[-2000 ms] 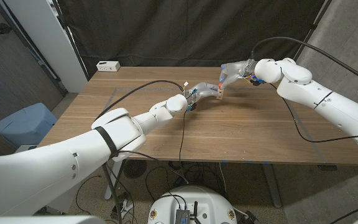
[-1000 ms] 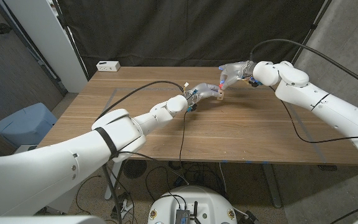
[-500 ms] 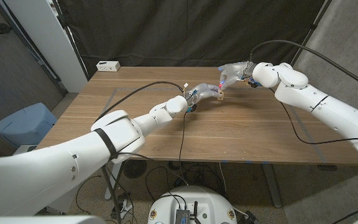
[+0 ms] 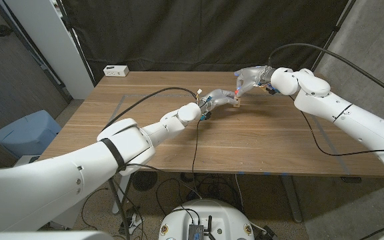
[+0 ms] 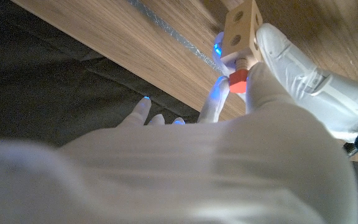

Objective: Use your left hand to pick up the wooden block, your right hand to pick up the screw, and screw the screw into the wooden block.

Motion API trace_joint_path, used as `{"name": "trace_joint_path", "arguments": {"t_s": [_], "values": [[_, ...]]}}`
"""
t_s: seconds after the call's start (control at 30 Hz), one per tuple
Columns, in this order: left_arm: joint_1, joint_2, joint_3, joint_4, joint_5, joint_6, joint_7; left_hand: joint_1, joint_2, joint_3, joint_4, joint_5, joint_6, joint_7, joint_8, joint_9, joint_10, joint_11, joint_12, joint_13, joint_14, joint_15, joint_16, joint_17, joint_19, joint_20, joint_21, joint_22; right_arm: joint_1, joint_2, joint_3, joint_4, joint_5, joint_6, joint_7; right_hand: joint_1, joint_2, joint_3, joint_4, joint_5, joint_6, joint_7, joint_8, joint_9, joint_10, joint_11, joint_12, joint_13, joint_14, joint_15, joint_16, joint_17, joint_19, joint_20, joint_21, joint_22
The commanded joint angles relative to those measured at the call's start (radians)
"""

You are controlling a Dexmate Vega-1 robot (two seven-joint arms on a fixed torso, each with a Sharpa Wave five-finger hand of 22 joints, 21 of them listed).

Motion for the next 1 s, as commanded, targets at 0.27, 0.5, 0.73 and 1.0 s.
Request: {"name": "trace_joint_path", "arguments": {"t_s": [0.27,0.5,0.73,1.0], "values": [[0.018,0.017,-0.01,-0.036,0.009,-0.012,-0.004,0.004,0.006,0.011,0.001,0.007,0.01,0.0,0.007,0.006,0.0,0.001,0.003,0.003,0.007,-0.041,0.0,0.0,0.006,0.007,0.004,0.004,-0.008,0.006,-0.012,-0.006,-0.023,-0.039,0.009,-0.029,-0.015,-0.013,0.01,-0.003,0.04,0.012,0.039,0.026,0.031,0.0,0.007,-0.001,0.01,0.001,0.005,0.004,0.008,0.0,0.002,0.004],[0.028,0.024,-0.017,-0.055,0.012,-0.007,-0.007,0.005,0.006,0.011,0.0,0.007,0.009,0.0,0.006,0.006,-0.001,0.001,0.002,0.003,0.007,-0.042,0.0,-0.001,0.006,0.006,0.004,0.004,-0.016,0.005,-0.012,-0.014,-0.03,-0.061,0.005,-0.069,-0.02,-0.031,0.021,-0.001,0.11,0.041,0.104,0.067,0.067,-0.004,0.009,0.0,0.02,-0.002,0.007,0.007,0.007,0.002,-0.001,0.005],[0.03,0.025,-0.021,-0.057,0.015,-0.008,-0.01,0.005,0.006,0.012,0.0,0.007,0.008,0.0,0.006,0.006,-0.002,0.001,0.002,0.002,0.006,-0.041,0.0,0.0,0.006,0.006,0.004,0.004,-0.026,0.006,-0.007,-0.019,-0.027,-0.071,-0.012,-0.107,-0.019,-0.048,0.03,-0.001,0.183,0.073,0.179,0.123,0.101,0.005,0.009,0.0,0.039,-0.006,0.012,0.008,0.009,0.004,-0.002,0.005],[0.031,0.024,-0.023,-0.057,0.015,-0.009,-0.015,0.004,0.007,0.012,0.001,0.007,0.006,0.0,0.005,0.006,-0.002,0.001,0.002,0.001,0.005,-0.04,0.0,0.0,0.006,0.006,0.004,0.004,-0.036,0.006,-0.003,-0.025,-0.026,-0.085,-0.028,-0.131,-0.021,-0.06,0.033,0.0,0.224,0.101,0.239,0.178,0.128,0.007,0.009,0.0,0.061,-0.01,0.018,0.008,0.015,0.005,-0.001,0.005]]}}
